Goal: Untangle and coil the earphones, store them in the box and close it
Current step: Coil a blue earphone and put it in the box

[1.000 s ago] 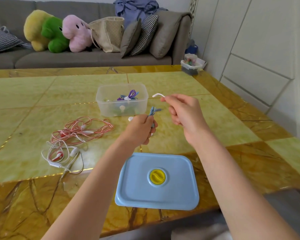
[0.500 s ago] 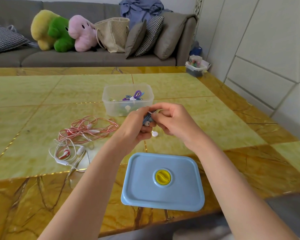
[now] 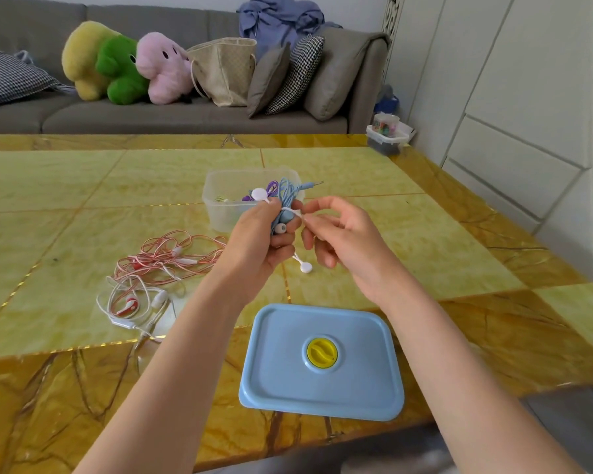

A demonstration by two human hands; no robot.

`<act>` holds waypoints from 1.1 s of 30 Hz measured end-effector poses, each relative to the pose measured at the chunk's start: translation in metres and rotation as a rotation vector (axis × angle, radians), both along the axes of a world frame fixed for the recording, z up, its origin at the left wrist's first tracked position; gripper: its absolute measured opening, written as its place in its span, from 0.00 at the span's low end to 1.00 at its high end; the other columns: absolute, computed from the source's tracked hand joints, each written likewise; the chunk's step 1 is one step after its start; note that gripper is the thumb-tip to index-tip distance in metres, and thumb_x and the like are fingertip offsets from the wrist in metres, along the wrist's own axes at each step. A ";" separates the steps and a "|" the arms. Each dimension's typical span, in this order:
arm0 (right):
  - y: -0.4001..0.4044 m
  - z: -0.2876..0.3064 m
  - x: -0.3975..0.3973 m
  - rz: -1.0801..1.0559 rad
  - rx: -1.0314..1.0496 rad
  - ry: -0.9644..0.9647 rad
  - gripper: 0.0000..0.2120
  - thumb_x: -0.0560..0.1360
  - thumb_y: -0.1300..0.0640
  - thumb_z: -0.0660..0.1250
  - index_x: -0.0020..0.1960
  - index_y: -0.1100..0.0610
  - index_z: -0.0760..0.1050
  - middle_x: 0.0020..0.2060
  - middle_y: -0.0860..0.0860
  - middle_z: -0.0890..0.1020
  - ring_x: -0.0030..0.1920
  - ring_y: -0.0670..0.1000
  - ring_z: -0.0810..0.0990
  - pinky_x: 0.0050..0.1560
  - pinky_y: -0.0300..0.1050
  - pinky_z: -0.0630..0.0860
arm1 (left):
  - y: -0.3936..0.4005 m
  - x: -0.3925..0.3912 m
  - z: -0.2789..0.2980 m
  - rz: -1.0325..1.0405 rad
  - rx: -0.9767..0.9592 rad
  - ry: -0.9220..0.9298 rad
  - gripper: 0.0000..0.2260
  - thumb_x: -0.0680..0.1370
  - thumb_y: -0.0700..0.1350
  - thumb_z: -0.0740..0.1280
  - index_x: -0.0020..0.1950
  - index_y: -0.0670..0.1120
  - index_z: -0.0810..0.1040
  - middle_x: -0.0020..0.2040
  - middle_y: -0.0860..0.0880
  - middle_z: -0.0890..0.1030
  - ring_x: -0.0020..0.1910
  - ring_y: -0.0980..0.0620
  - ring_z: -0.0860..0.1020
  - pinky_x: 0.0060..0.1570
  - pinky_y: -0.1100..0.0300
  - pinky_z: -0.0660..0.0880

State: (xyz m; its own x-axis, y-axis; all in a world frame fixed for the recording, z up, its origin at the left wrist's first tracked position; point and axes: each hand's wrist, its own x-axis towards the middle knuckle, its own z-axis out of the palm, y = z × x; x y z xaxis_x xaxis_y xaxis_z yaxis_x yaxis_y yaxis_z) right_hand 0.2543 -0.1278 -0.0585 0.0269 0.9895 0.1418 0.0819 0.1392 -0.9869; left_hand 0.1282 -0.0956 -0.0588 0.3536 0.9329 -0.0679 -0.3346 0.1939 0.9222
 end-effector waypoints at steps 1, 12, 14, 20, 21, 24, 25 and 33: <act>0.001 -0.001 0.001 0.002 -0.040 0.025 0.03 0.78 0.63 0.62 0.51 0.59 0.73 0.28 0.51 0.76 0.21 0.47 0.64 0.22 0.36 0.62 | 0.000 -0.001 0.000 -0.021 0.023 0.032 0.11 0.83 0.45 0.52 0.45 0.44 0.70 0.28 0.52 0.68 0.23 0.59 0.59 0.21 0.69 0.56; -0.001 -0.001 0.016 0.149 -0.085 0.007 0.13 0.75 0.69 0.64 0.51 0.52 0.76 0.36 0.58 0.79 0.33 0.50 0.73 0.29 0.35 0.69 | -0.004 -0.022 0.004 -0.472 0.117 0.292 0.10 0.79 0.48 0.56 0.45 0.44 0.73 0.30 0.51 0.69 0.23 0.59 0.57 0.22 0.68 0.51; -0.003 0.001 0.015 0.177 -0.047 -0.028 0.14 0.75 0.71 0.63 0.51 0.53 0.75 0.33 0.55 0.80 0.29 0.45 0.75 0.29 0.35 0.69 | -0.004 -0.023 0.006 -0.477 0.118 0.325 0.10 0.77 0.48 0.57 0.44 0.42 0.72 0.28 0.52 0.69 0.23 0.59 0.56 0.23 0.67 0.50; 0.001 0.000 0.017 0.100 -0.094 -0.222 0.09 0.73 0.70 0.67 0.41 0.57 0.77 0.32 0.53 0.80 0.31 0.44 0.76 0.33 0.32 0.73 | -0.006 -0.026 0.009 -0.506 0.178 0.745 0.10 0.80 0.46 0.61 0.41 0.43 0.74 0.30 0.51 0.73 0.23 0.59 0.61 0.23 0.69 0.56; 0.001 0.000 0.017 0.086 -0.113 -0.257 0.09 0.72 0.69 0.68 0.39 0.56 0.78 0.32 0.53 0.80 0.30 0.42 0.76 0.34 0.31 0.73 | -0.007 -0.022 0.009 -0.528 0.221 0.860 0.11 0.80 0.47 0.60 0.40 0.44 0.73 0.31 0.51 0.74 0.23 0.58 0.61 0.24 0.69 0.57; 0.004 -0.003 0.013 0.028 -0.105 -0.408 0.12 0.71 0.68 0.68 0.36 0.53 0.78 0.33 0.52 0.81 0.34 0.43 0.77 0.42 0.37 0.76 | -0.008 -0.011 0.005 -0.529 0.310 1.093 0.13 0.81 0.46 0.59 0.37 0.47 0.73 0.32 0.52 0.74 0.26 0.57 0.63 0.23 0.70 0.59; 0.004 -0.003 0.010 -0.020 -0.071 -0.477 0.12 0.71 0.68 0.68 0.35 0.53 0.78 0.34 0.52 0.82 0.36 0.45 0.78 0.44 0.41 0.77 | -0.009 -0.009 0.004 -0.500 0.331 1.107 0.14 0.81 0.46 0.58 0.36 0.48 0.73 0.32 0.52 0.75 0.26 0.57 0.63 0.22 0.70 0.60; 0.005 -0.001 -0.005 -0.342 0.223 -0.645 0.07 0.74 0.66 0.63 0.41 0.57 0.76 0.32 0.48 0.77 0.23 0.42 0.72 0.25 0.29 0.65 | -0.004 -0.003 0.003 -0.066 0.607 0.887 0.14 0.80 0.42 0.61 0.35 0.49 0.77 0.21 0.62 0.74 0.20 0.62 0.69 0.22 0.74 0.61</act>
